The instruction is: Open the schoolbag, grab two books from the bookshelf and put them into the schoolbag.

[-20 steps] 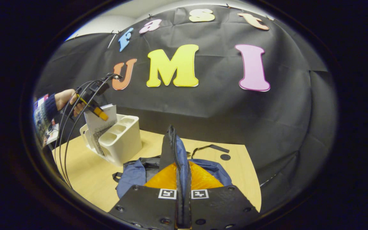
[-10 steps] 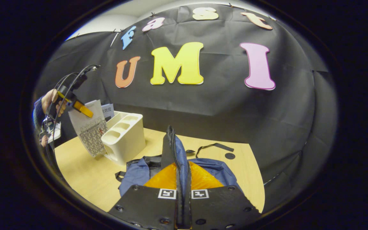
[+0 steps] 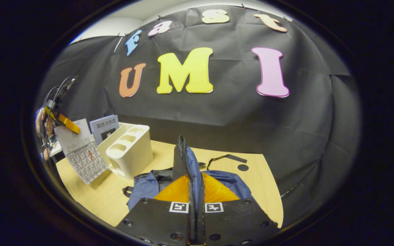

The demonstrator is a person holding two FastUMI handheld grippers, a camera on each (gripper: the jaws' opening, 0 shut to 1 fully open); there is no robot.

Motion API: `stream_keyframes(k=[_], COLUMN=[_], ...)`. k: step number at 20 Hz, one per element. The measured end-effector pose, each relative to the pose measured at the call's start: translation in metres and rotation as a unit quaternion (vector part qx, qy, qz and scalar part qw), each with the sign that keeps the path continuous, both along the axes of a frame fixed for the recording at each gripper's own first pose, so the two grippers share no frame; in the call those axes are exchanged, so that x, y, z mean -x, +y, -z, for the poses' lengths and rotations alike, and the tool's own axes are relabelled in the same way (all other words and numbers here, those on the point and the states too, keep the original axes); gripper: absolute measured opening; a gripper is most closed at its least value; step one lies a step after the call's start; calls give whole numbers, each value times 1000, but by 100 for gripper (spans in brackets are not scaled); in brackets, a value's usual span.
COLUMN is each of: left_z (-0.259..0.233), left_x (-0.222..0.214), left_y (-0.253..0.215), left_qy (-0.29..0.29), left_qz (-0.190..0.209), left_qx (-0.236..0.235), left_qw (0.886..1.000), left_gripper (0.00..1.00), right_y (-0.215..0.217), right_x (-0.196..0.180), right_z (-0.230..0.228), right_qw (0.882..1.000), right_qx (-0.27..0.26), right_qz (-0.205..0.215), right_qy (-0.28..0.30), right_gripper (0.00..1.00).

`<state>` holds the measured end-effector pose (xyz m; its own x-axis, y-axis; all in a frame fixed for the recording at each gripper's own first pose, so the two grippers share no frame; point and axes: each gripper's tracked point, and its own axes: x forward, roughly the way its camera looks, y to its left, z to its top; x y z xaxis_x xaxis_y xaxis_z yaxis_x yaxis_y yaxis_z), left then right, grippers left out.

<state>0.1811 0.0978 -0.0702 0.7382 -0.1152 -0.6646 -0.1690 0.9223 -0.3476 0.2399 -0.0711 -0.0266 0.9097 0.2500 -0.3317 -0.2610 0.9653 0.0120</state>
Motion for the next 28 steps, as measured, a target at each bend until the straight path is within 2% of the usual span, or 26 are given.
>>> stream_keyframes(k=[3, 4, 6, 11, 12, 13, 14, 15, 16, 17, 19, 24, 25, 27, 28], left_z=[9, 11, 12, 13, 17, 19, 23, 26, 28, 28, 28, 32, 39, 53, 57], left_x=[20, 26, 31, 41, 43, 46, 45, 45, 42, 42, 39, 23, 18, 10, 7], left_y=[-4, -8, -13, -34, -41, -49, -56, -65, -73, -81, -98, -152, -162, -183, -194], left_qy=[6, 5, -1, -21, -18, -16, -13, -14, -15, -18, -25, -43, -39, -35, -35], left_qz=[-11, -16, -28, -49, -48, -51, -50, -49, -49, -49, -54, -47, -49, -56, -54], left_qx=[52, 73, 112, 193, 207, 222, 237, 253, 271, 291, 328, 424, 432, 442, 449], left_qw=[999, 997, 993, 980, 977, 974, 970, 966, 961, 955, 943, 903, 900, 894, 891], left_gripper=[46, 50, 47, 46, 43, 51, 47, 46, 51, 46, 46, 46, 42, 51, 46], right_y=[3, 5, 8, 9, 10, 9, 8, 9, 9, 7, 4, 4, 4, -2, -4], right_x=[-1, 0, 0, -2, -1, -1, 0, 1, 2, 3, 3, 5, 4, 6, 5], right_z=[2, 4, 5, 4, 3, 1, 1, -2, -3, -4, -6, -3, -4, -4, -4], right_qw=[1000, 1000, 1000, 1000, 1000, 1000, 1000, 1000, 1000, 1000, 1000, 999, 999, 998, 997], right_qx=[0, -1, -3, 2, 3, 4, 4, 0, -1, -1, -2, -29, -39, -60, -69], right_qz=[1, 0, -1, -2, -2, -2, -2, -4, -6, -5, -5, -18, -19, -18, -19], right_qy=[2, 4, 7, 8, 7, 5, 5, 3, 1, -1, -3, 7, 6, 8, 8], right_gripper=[2, 2, 2, 2, 2, 2, 2, 2, 2, 2, 2, 2, 2, 2, 2])
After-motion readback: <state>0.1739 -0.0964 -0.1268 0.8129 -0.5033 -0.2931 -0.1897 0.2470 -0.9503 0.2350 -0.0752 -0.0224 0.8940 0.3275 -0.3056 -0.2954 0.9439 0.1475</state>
